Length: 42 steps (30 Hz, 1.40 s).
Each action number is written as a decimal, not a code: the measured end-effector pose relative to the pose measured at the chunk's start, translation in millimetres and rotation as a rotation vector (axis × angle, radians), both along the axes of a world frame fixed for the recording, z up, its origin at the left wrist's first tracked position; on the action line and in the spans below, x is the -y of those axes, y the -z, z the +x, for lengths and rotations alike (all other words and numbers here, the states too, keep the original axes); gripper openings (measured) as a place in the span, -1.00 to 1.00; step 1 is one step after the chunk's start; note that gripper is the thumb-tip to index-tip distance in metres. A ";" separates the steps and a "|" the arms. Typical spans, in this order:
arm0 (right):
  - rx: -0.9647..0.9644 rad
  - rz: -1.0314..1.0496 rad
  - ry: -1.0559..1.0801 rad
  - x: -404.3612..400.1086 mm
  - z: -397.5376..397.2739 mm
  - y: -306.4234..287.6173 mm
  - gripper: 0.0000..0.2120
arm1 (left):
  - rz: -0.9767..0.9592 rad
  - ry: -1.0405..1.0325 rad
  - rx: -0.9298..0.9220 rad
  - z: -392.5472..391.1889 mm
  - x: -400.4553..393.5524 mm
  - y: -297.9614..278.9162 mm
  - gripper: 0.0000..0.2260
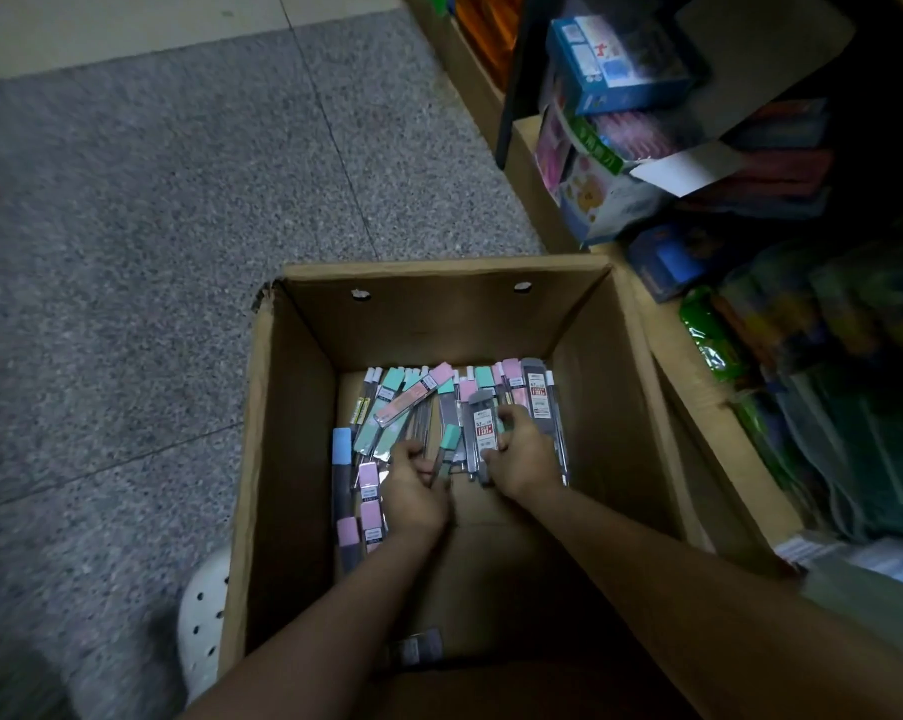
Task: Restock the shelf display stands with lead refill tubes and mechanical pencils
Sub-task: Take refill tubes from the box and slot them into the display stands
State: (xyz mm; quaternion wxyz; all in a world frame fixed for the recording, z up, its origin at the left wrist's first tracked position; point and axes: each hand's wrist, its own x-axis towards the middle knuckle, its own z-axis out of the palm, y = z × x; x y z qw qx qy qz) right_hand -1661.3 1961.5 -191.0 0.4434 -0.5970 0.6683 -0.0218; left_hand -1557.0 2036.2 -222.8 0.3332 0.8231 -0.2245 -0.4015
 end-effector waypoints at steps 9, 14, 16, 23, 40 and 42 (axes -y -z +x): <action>0.351 0.050 0.042 -4.4 -23.3 -81.6 -0.12 | -0.109 0.106 -0.404 12.0 15.2 -80.7 -0.78; 0.406 -0.127 0.001 0.7 -35.6 -160.6 -0.13 | -0.216 0.397 -0.389 21.5 37.3 -169.1 -0.61; 0.423 -0.203 -0.007 3.3 -44.4 -195.1 -0.18 | -0.226 0.564 -0.342 25.6 49.0 -213.1 -0.45; 0.404 -0.579 -0.054 -10.3 -85.3 -306.7 -0.40 | -0.473 0.831 -0.288 2.0 53.9 -326.5 -0.41; 0.407 -0.879 0.121 -28.7 -149.0 -387.4 -0.53 | -0.654 0.975 -0.429 -64.4 63.3 -389.0 -0.47; 0.420 -0.891 0.146 -25.3 -150.0 -389.7 -0.53 | -0.683 1.012 -0.374 -70.8 65.2 -395.2 -0.49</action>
